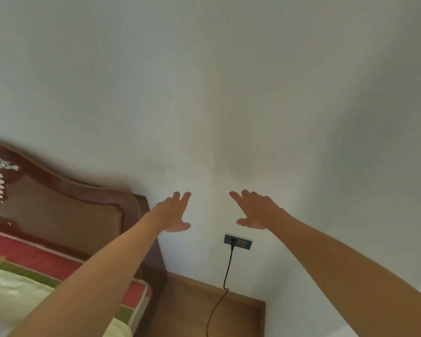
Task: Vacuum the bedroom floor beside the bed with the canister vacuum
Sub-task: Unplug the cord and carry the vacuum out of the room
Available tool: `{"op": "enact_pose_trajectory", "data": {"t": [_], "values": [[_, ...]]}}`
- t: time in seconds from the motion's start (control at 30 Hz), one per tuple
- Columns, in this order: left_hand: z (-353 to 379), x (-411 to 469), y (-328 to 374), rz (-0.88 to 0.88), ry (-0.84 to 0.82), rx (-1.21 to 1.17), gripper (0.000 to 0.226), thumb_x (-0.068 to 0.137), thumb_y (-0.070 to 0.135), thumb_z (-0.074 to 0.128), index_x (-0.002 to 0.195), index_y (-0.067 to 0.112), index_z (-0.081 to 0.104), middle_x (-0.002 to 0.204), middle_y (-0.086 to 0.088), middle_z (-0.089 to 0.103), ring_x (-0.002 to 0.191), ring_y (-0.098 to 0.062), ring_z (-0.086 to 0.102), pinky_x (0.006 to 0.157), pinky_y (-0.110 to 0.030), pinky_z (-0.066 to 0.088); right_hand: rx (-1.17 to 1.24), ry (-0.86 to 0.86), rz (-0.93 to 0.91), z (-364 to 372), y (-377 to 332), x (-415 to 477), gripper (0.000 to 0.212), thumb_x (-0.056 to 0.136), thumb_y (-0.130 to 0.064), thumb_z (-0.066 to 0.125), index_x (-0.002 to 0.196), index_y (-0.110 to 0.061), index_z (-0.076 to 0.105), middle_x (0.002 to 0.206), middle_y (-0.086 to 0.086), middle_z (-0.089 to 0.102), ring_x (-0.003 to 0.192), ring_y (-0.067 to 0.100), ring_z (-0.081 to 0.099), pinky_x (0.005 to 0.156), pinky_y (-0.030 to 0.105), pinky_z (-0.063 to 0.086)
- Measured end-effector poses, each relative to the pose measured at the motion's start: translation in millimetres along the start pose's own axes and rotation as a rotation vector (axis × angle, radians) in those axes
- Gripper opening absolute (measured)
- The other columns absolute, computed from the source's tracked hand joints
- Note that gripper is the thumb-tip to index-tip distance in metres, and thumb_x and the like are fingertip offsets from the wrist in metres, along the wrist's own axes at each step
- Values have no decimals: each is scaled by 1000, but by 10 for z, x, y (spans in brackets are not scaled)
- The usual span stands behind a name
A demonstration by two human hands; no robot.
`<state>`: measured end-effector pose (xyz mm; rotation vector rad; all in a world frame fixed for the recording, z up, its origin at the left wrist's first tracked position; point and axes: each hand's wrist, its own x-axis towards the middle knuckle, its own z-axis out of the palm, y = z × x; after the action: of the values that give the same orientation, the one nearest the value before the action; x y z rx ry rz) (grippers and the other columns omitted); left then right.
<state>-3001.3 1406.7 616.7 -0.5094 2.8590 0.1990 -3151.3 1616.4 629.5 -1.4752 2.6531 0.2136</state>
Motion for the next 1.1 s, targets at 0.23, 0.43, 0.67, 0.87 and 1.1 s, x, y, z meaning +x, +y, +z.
{"op": "enact_pose_trajectory", "data": {"t": [0.23,0.43,0.67,0.87,1.1], "values": [[504,330,367,36,-84,-30,93,87,45,66,155,22,8,144,-10,36,120,-29,53,95,-42,51,46,-55,44,583,347,-67,73,92,-40,61,149,-21,20,124,7,46,108,26,53,77,36,45],[1078,475,439,52,-189,-52,92,88,44,65,156,19,8,147,-12,35,121,-29,53,98,-40,51,166,-137,87,1099,516,-66,75,92,-42,61,151,-22,19,125,7,47,111,25,52,84,39,50],[1957,808,483,73,-296,-129,92,87,43,66,156,23,9,149,-9,35,125,-29,52,99,-40,49,328,-160,192,1856,529,17,76,94,-47,58,153,-24,15,133,6,48,115,25,53,88,38,49],[2806,981,487,125,-381,-152,90,89,42,64,157,23,9,151,-11,33,121,-29,55,97,-39,52,447,-142,268,2526,429,241,76,94,-48,58,153,-25,16,136,7,49,118,25,54,93,39,49],[3539,1209,459,164,-400,-160,90,89,42,67,156,22,11,152,-11,31,123,-28,56,97,-42,52,477,-174,277,3202,280,482,76,95,-47,59,154,-25,17,149,7,43,131,27,48,102,42,46]]}}
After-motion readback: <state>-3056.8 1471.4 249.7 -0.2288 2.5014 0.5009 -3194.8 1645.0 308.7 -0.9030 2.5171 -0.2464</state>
